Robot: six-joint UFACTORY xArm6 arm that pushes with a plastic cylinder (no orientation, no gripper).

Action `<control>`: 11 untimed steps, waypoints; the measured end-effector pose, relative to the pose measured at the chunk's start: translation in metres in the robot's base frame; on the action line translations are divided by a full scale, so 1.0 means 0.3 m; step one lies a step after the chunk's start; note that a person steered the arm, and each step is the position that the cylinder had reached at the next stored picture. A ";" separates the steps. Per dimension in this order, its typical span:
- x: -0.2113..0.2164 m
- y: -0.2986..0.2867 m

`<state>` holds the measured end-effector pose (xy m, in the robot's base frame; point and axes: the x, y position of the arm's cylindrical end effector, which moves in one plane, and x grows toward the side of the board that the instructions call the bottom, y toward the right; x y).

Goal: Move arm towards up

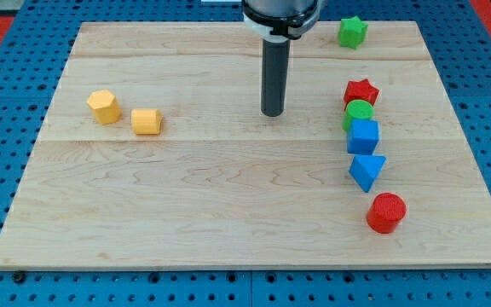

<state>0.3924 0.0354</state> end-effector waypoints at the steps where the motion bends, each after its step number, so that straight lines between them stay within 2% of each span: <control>1: -0.002 -0.021; 4: -0.090 -0.068; 10: -0.094 -0.050; 11: -0.228 0.101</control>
